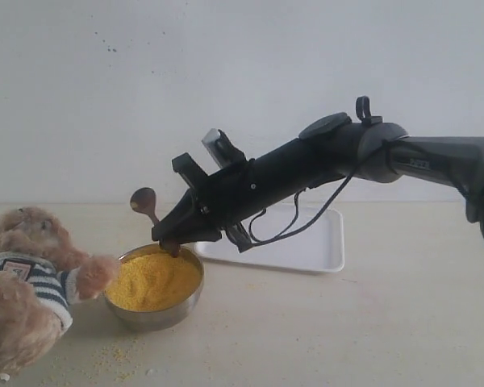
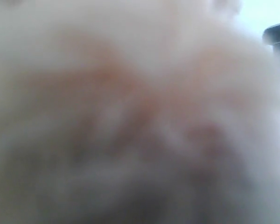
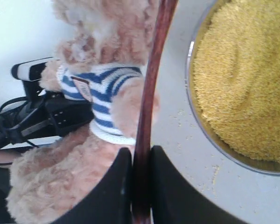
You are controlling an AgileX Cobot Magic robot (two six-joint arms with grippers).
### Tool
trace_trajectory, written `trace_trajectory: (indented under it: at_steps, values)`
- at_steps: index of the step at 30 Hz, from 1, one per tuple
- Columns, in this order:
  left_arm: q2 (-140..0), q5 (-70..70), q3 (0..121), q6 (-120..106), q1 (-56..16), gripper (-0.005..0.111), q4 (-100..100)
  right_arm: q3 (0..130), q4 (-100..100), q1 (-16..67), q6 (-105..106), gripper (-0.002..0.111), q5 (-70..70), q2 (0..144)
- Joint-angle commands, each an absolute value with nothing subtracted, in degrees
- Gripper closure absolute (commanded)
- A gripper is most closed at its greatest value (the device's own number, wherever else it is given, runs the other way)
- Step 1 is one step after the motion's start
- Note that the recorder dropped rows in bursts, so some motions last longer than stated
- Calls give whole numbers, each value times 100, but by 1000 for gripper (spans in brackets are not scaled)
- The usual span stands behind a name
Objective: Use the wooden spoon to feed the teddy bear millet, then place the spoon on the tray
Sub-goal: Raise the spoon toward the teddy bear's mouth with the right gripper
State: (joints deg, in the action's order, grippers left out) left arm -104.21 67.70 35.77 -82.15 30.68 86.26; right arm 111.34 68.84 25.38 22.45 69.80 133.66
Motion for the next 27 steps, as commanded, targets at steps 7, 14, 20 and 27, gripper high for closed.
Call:
trace_trajectory:
  at_steps: [7,14,20,27]
  values:
    - [-10936,6996,3510,-8184,3060,103,9000,11127,7027,3038,2557,109,6996,13093]
    - [-10942,6996,3510,-8184,3060,103,8997,11127,7123,3492,3060,109,6996,13093]
    - [-10942,6996,3510,-8184,3060,103,8908,11127,7123,3631,3213,109,6996,13203]
    - [-10942,6996,3510,-8184,3060,103,8880,11149,6813,3743,3213,109,6510,13349]
